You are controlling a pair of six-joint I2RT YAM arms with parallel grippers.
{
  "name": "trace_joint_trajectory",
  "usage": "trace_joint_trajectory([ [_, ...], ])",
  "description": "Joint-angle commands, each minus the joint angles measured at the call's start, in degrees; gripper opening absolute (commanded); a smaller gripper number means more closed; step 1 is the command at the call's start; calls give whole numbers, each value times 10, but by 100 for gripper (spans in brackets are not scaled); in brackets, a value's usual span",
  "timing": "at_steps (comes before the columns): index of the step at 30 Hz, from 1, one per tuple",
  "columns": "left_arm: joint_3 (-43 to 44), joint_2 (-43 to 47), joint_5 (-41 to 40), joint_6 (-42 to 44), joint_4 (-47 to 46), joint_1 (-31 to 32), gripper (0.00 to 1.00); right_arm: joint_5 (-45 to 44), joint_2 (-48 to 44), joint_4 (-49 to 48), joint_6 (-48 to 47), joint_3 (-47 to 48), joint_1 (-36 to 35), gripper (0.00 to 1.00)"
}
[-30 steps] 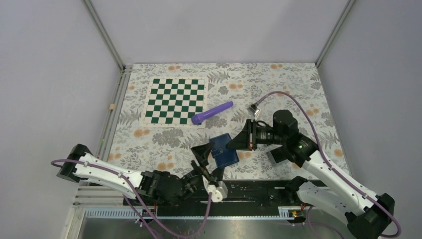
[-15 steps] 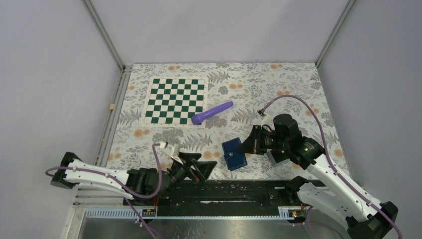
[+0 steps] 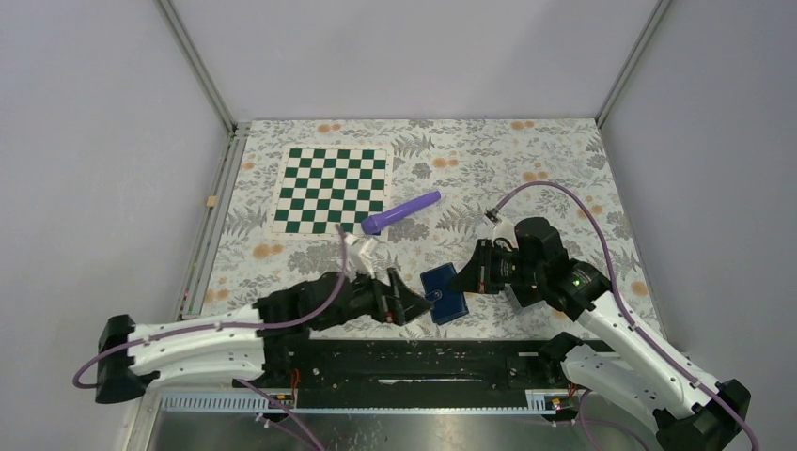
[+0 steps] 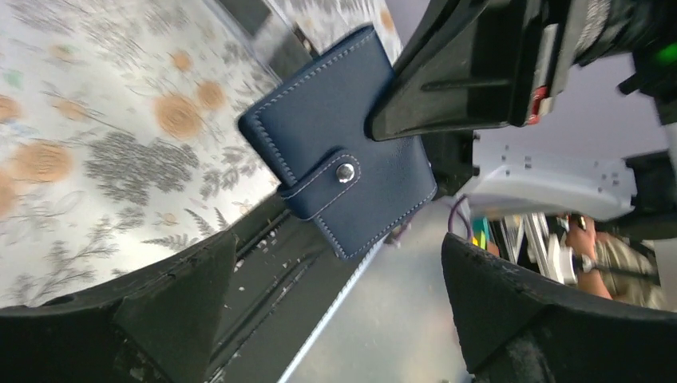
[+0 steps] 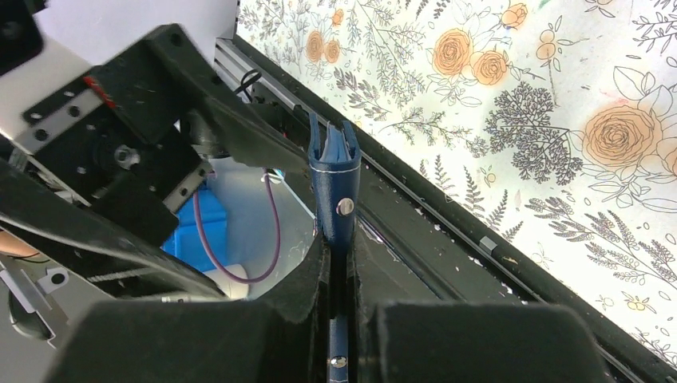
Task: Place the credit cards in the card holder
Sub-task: Pick up the card holder from the center of the board.
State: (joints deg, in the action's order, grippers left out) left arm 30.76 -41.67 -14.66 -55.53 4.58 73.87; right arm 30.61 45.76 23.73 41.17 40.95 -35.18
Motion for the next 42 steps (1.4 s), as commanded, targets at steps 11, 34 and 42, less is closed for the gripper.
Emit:
trace_joint_trajectory([
  [11,187,-235,241,39,65,-82,99,-15,-19,4,6,0,4,0],
  [34,272,-341,36,13,221,-63,48,-21,-5,18,19,-2,4,0],
  [42,204,-350,23,-23,225,-89,34,-21,-15,18,20,-19,4,0],
])
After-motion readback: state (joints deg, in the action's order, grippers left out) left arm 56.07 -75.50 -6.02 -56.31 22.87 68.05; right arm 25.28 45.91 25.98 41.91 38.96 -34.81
